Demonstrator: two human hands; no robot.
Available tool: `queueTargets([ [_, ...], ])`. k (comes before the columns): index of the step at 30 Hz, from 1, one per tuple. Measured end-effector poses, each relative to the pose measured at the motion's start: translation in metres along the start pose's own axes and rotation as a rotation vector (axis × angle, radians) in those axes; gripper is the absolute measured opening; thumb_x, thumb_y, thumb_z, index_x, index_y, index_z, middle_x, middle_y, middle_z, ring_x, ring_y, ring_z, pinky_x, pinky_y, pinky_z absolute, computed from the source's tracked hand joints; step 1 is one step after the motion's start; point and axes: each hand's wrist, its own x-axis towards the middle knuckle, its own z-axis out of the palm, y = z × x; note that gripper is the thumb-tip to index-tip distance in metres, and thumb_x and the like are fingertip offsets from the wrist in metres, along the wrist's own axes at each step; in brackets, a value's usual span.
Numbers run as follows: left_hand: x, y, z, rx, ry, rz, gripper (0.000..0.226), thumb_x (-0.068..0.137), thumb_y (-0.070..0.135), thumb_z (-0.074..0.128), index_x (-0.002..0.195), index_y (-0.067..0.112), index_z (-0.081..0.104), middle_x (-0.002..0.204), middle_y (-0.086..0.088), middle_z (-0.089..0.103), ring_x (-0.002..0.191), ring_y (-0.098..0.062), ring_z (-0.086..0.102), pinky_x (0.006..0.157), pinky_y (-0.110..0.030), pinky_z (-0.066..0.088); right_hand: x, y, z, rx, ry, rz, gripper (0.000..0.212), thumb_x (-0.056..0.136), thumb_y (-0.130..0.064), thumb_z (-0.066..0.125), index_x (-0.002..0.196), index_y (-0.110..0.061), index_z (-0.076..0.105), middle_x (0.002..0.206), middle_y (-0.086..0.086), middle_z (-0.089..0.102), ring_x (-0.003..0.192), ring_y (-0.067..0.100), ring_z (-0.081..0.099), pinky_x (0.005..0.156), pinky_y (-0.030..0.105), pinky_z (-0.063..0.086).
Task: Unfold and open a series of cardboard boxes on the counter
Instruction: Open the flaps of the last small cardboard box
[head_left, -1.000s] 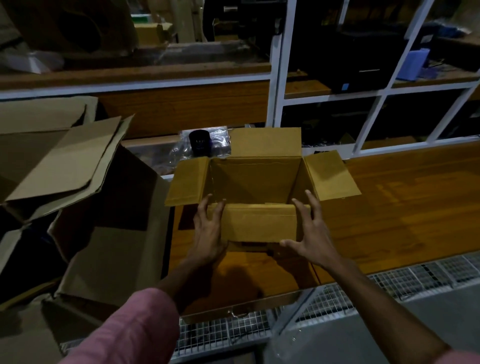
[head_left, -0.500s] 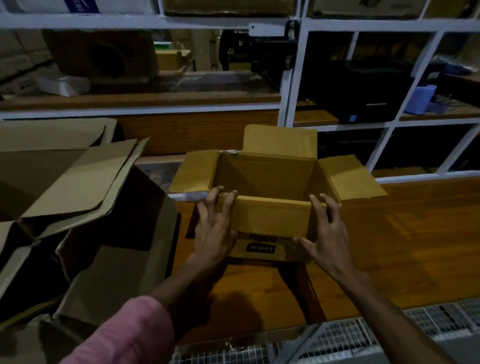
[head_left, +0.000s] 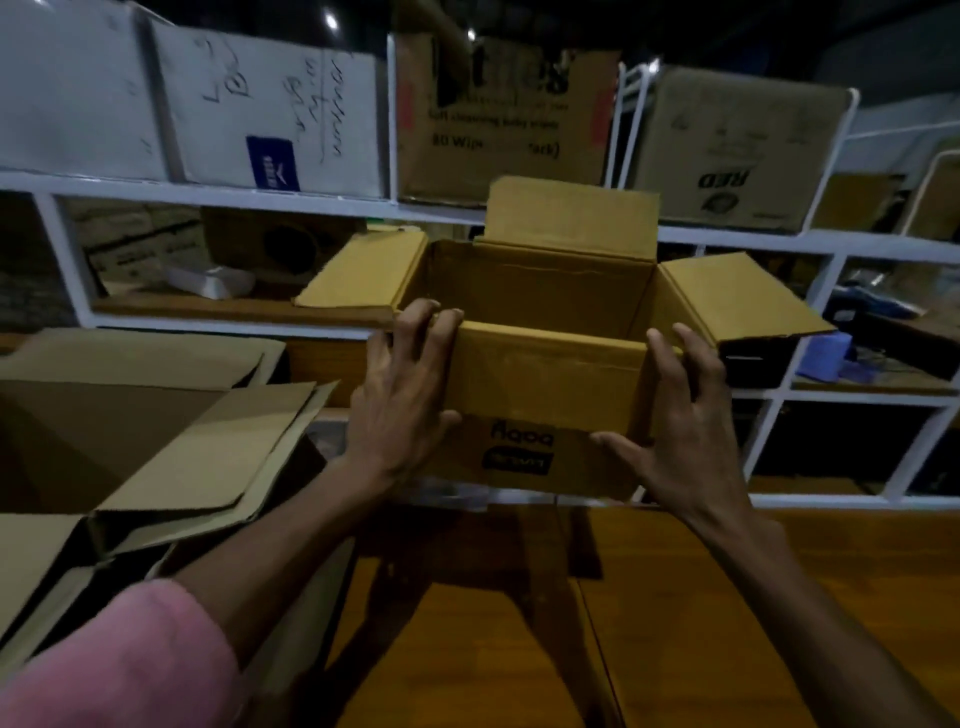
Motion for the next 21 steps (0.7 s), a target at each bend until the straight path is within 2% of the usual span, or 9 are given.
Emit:
queueTargets([
  [5, 0.024, -0.027, -0.059, 0.081, 0.086, 0.036, 0.103, 0.064, 0.024, 0.09, 0.148, 0.02, 0.03, 0.153, -0.012, 0.025, 0.127, -0.043, 0.038, 0.077, -0.049, 0.056, 0.049, -0.04, -0.011, 0.045, 0.084, -0.076, 0.115, 0.064, -0.048, 0.085, 0.155, -0.019, 0.022, 0.158, 0.016, 0.017, 0.144, 0.039, 0.024, 0.111, 0.055, 0.035],
  [8, 0.027, -0.045, -0.092, 0.144, 0.112, 0.022, 0.103, 0.063, 0.025, 0.09, 0.148, 0.02, 0.03, 0.152, -0.012, 0.025, 0.122, -0.041, 0.04, 0.071, -0.048, 0.059, 0.069, -0.069, -0.008, 0.103, 0.101, -0.102, 0.114, 0.064, -0.049, 0.084, 0.155, -0.019, 0.023, 0.158, 0.014, 0.018, 0.143, 0.038, 0.026, 0.11, 0.055, 0.036],
  [13, 0.016, -0.089, -0.148, 0.214, 0.138, 0.016, 0.105, 0.061, 0.023, 0.091, 0.146, 0.018, 0.031, 0.151, -0.014, 0.026, 0.123, -0.044, 0.041, 0.076, -0.056, 0.058, 0.089, -0.135, 0.006, 0.158, 0.126, -0.147, 0.113, 0.064, -0.05, 0.085, 0.155, -0.02, 0.025, 0.158, 0.013, 0.02, 0.139, 0.038, 0.03, 0.106, 0.054, 0.041],
  [17, -0.002, -0.133, -0.194, 0.261, 0.159, -0.009, 0.103, 0.061, 0.025, 0.092, 0.146, 0.015, 0.034, 0.151, -0.014, 0.026, 0.125, -0.043, 0.04, 0.079, -0.055, 0.058, 0.102, -0.197, 0.02, 0.195, 0.13, -0.186, 0.114, 0.064, -0.051, 0.086, 0.154, -0.021, 0.024, 0.158, 0.012, 0.019, 0.139, 0.037, 0.029, 0.106, 0.054, 0.041],
  [21, -0.026, -0.191, -0.245, 0.292, 0.166, -0.042, 0.104, 0.062, 0.024, 0.092, 0.146, 0.018, 0.031, 0.15, -0.012, 0.022, 0.125, -0.044, 0.039, 0.074, -0.059, 0.059, 0.112, -0.273, 0.04, 0.23, 0.141, -0.232, 0.113, 0.063, -0.052, 0.084, 0.154, -0.018, 0.026, 0.156, 0.015, 0.021, 0.142, 0.034, 0.027, 0.107, 0.058, 0.04],
])
